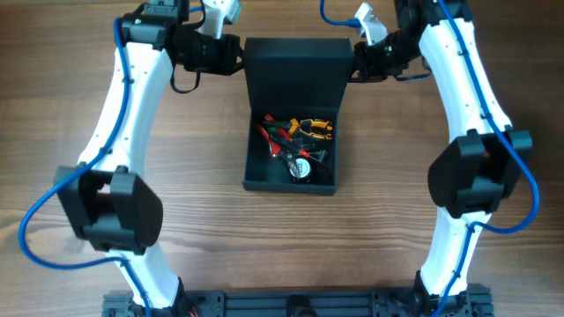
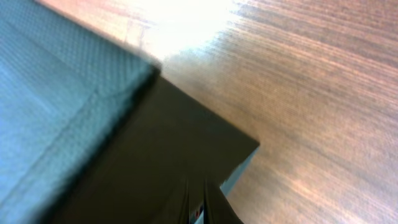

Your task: Pack container

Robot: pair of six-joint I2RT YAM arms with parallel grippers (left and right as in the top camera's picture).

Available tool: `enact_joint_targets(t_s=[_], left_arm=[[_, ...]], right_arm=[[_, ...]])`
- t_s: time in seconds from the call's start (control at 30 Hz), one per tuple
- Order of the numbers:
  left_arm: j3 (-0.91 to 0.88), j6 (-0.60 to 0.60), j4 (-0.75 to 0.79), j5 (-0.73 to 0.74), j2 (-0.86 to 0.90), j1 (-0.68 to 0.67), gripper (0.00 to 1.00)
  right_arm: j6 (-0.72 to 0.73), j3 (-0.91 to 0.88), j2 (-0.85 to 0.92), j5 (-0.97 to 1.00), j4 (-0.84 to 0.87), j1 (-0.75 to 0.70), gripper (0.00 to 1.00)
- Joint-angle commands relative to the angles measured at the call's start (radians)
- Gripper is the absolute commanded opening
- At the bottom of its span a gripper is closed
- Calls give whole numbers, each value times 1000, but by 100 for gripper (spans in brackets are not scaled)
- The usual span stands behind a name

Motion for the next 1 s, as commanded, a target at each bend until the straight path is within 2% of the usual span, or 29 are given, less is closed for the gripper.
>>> enact_joint_targets(t_s=[0.0,0.53,0.77,0.97], left_arm=[[-2,17,-35,-4,-74,-16,4],[-2,17,-256,-5,-177,-16,4],[-2,16,-316,-75,-251,-16,4],[-3,16,-267,-245,-280,-16,4]], right_arm=[[-47,15,-88,29,-30,8,10],[-124,15,-248,62,-242,8,12],[-121,14,-249,75,-240,8,11],[72,14,-249,332,-73,8,11]])
